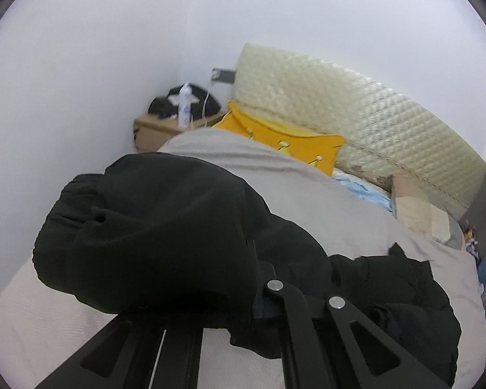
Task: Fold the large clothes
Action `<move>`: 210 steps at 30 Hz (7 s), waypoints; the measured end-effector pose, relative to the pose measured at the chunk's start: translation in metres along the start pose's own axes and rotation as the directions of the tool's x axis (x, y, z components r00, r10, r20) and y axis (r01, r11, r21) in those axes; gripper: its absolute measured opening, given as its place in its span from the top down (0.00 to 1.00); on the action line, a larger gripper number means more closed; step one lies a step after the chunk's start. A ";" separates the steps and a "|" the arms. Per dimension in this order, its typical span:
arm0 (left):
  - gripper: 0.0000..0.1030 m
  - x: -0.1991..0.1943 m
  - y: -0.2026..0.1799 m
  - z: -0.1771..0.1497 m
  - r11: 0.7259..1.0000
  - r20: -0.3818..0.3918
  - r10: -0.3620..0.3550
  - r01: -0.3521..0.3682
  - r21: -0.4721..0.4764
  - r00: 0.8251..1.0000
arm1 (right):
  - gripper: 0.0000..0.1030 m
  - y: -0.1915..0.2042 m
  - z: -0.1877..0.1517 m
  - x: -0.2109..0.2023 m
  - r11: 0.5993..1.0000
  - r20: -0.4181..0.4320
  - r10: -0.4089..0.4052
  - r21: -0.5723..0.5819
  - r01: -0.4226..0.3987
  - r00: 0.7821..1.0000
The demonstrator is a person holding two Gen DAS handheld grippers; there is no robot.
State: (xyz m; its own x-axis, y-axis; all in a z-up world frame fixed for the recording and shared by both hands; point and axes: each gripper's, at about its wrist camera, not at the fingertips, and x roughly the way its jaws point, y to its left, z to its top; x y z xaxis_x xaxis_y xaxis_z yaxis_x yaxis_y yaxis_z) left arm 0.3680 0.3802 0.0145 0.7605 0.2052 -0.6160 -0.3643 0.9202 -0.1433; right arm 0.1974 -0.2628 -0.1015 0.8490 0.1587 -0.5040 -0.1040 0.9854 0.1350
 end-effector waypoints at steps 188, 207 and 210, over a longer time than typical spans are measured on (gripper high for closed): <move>0.25 0.012 -0.289 -0.215 0.903 -0.013 -0.235 0.223 0.366 0.972 | 0.07 -0.041 0.060 0.167 0.994 -0.029 0.065 -0.085 -0.067 0.997; 0.25 -0.106 -0.184 -0.288 0.923 -0.143 -0.269 0.297 0.243 0.953 | 0.07 -0.057 0.002 0.018 0.995 -0.142 0.080 0.067 -0.071 0.987; 0.25 -0.112 -0.158 -0.293 0.932 -0.180 -0.290 0.320 0.172 0.940 | 0.07 -0.078 -0.013 0.018 0.980 -0.234 0.116 0.182 -0.073 0.965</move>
State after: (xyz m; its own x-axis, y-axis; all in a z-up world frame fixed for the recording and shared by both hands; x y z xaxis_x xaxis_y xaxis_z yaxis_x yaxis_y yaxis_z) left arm 0.1833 0.1142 -0.1206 0.7240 -0.1334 -0.6768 -0.0037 0.9803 -0.1972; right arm 0.2137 -0.3360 -0.1324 0.6864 0.2818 -0.6704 -0.0699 0.9431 0.3250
